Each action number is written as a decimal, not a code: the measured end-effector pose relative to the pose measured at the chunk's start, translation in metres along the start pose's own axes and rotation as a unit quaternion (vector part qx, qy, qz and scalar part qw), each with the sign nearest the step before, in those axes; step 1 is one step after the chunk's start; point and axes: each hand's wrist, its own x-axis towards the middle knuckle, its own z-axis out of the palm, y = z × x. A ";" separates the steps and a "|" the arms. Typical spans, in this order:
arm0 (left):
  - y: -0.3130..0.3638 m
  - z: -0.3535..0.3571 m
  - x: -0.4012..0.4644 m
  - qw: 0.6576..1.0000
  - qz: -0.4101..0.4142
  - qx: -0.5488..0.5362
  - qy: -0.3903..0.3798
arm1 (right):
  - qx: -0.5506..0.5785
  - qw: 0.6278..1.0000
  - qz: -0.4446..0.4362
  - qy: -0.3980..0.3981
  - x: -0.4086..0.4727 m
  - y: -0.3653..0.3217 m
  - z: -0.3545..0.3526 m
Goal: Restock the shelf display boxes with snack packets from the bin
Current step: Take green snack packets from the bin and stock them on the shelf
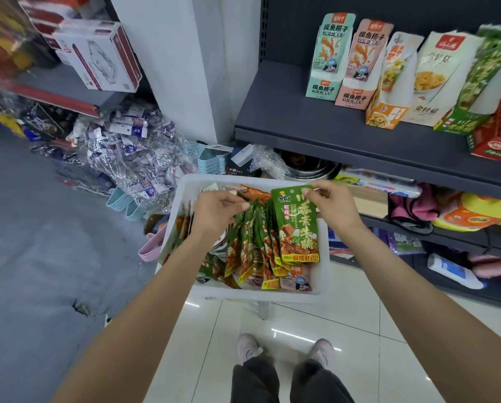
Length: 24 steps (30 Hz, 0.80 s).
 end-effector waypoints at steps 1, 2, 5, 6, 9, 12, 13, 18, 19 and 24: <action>0.001 -0.001 -0.001 1.000 0.010 0.011 0.002 | -0.004 1.000 -0.005 0.001 -0.001 -0.002 0.000; 0.002 -0.003 -0.001 0.999 0.030 0.029 0.011 | -0.006 1.000 -0.011 0.000 -0.002 -0.003 -0.001; 0.012 -0.010 -0.006 0.989 0.104 0.076 0.069 | -0.014 1.000 -0.028 0.000 -0.005 -0.010 -0.004; 0.018 -0.013 -0.009 0.985 0.124 0.084 0.087 | -0.015 0.999 -0.035 0.001 -0.006 -0.014 -0.005; 0.039 -0.018 -0.014 0.976 0.168 0.094 0.104 | -0.015 0.999 -0.051 0.010 -0.007 -0.023 -0.013; 0.065 -0.017 -0.017 0.968 0.214 0.091 0.093 | -0.042 0.995 -0.091 0.027 -0.006 -0.033 -0.030; 0.075 -0.014 -0.016 0.965 0.230 0.090 0.091 | -0.048 0.993 -0.102 0.032 -0.005 -0.036 -0.039; 0.128 0.020 -0.007 0.952 0.285 0.073 0.090 | -0.083 0.985 -0.133 0.074 0.004 -0.041 -0.096; 0.138 0.030 -0.006 0.949 0.296 0.067 0.087 | -0.080 0.984 -0.134 0.085 0.007 -0.041 -0.110; 0.190 0.097 -0.001 0.936 0.341 0.067 0.049 | -0.068 0.979 -0.137 0.133 0.027 -0.028 -0.188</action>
